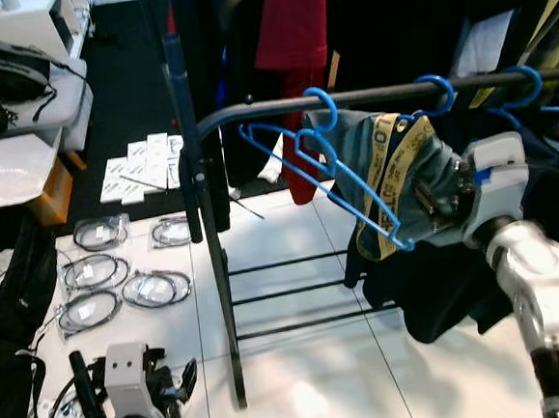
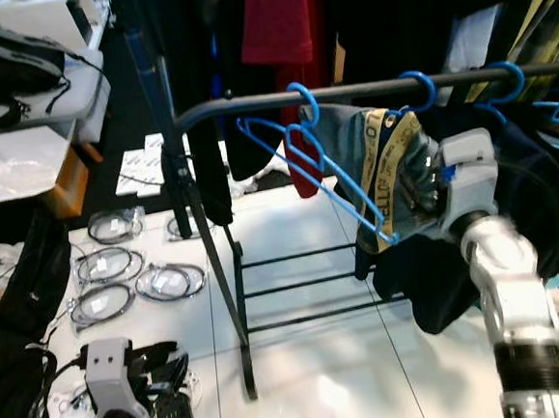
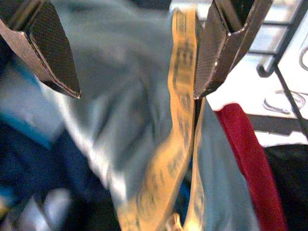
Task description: Hang hanger
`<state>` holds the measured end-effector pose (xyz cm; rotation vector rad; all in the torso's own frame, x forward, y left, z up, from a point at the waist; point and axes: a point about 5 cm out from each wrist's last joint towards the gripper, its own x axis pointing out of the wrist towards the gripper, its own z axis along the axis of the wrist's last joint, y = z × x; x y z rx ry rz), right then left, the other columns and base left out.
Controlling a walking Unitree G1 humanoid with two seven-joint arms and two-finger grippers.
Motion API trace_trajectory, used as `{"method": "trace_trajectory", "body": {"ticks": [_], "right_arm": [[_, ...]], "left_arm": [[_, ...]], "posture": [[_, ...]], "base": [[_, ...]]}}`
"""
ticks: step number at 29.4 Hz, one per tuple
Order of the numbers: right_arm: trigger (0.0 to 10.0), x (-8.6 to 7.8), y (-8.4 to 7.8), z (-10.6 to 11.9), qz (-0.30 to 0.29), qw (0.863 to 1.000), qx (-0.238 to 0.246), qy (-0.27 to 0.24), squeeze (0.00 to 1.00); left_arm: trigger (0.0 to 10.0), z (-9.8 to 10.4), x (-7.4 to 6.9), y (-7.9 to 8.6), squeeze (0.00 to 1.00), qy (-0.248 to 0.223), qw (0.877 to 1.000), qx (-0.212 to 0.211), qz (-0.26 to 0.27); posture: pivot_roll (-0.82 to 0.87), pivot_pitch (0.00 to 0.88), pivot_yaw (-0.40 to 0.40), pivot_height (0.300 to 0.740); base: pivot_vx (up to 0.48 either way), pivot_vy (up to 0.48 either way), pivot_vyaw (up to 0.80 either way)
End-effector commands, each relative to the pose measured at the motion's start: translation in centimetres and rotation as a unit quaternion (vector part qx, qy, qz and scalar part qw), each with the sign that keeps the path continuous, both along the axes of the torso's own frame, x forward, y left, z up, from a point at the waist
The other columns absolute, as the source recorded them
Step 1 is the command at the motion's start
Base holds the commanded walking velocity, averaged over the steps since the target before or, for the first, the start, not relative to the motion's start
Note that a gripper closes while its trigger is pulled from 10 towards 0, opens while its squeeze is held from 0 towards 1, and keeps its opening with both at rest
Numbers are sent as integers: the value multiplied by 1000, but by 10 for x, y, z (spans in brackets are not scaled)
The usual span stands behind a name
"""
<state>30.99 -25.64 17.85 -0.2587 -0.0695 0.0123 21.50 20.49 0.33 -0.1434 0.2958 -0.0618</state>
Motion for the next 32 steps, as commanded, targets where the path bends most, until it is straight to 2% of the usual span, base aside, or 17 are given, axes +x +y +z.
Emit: {"method": "trace_trajectory", "body": {"ticks": [1, 4, 8, 9, 11, 12, 15, 16, 17, 18, 19, 20, 21, 22, 23, 25, 32], "right_arm": [[10000, -9, -3, 5, -25, 999, -21, -32, 0], [10000, -18, -4, -3, -48, 998, -31, -31, 0], [10000, -21, -7, -11, -57, 998, -31, -21, 0], [10000, -27, -11, -31, -72, 997, -21, 12, 0], [10000, -44, -20, -85, -91, 990, 6, 107, 0], [10000, -44, -20, -85, -91, 990, 6, 107, 0], [10000, -70, -24, -132, -103, 975, 34, 194, 0], [10000, -70, -24, -132, -103, 975, 34, 194, 0], [10000, -80, -21, -147, -93, 970, 48, 221, 0], [10000, -80, -21, -147, -93, 970, 48, 221, 0], [10000, -89, -18, -160, -84, 963, 67, 245, 0], [10000, -89, -18, -160, -84, 963, 67, 245, 0], [10000, -98, -16, -171, -84, 956, 79, 269, 0], [10000, -101, -13, -176, -82, 955, 101, 265, 0], [10000, -101, -13, -176, -82, 955, 101, 265, 0], [10000, -103, -9, -181, -87, 951, 136, 264, 0], [10000, -102, -4, -183, -69, 952, 158, 254, 0]], "left_arm": [[10000, -3, -6, 6, 0, 13, 1000, 11, 1], [10000, -4, -6, 7, 0, 16, 1000, 14, 0], [10000, -4, -6, 7, 0, 18, 1000, 14, 0], [10000, -5, -6, 6, 0, 20, 1000, 16, 0], [10000, -6, -6, 5, 0, 23, 1000, 18, 1], [10000, -6, -6, 5, 0, 23, 1000, 18, 1], [10000, -6, -6, 5, 0, 24, 999, 22, 2], [10000, -6, -6, 5, 0, 24, 999, 22, 2], [10000, -6, -6, 5, 0, 25, 999, 23, 3], [10000, -6, -6, 5, 0, 25, 999, 23, 3], [10000, -6, -6, 5, 0, 26, 999, 24, 4], [10000, -6, -6, 5, 0, 26, 999, 24, 4], [10000, -6, -6, 6, 0, 28, 999, 25, 5], [10000, -7, -6, 6, 0, 30, 999, 25, 6], [10000, -7, -6, 6, 0, 30, 999, 25, 6], [10000, -9, -6, 7, 0, 34, 999, 27, 8], [10000, -11, -7, 5, 0, 41, 999, 30, 9]], "posture": [[-75, 185, -2, 740], [-76, 185, -1, 740], [-76, 186, -2, 740], [-76, 183, -4, 740], [-72, 181, -12, 740], [-72, 181, -12, 740], [-65, 177, -23, 740], [-65, 177, -23, 740], [-64, 176, -27, 740], [-64, 176, -27, 740], [-62, 174, -29, 740], [-62, 174, -29, 740], [-56, 171, -32, 740], [-54, 164, -30, 740], [-54, 164, -30, 740], [-51, 156, -29, 740], [-32, 137, -26, 740]], "base": [[0, 0, 0], [0, 0, 0], [0, 0, 0], [-251, 0, 0], [-302, 0, 0], [-311, 0, 0], [-309, 0, 0], [-307, 0, 0], [-311, 0, 0], [-311, 0, 0], [-319, 0, 0], [-319, 0, 0], [-319, 0, 0], [-311, 0, 0], [-311, 0, 0], [-315, 0, 0], [-314, 0, 0]]}}
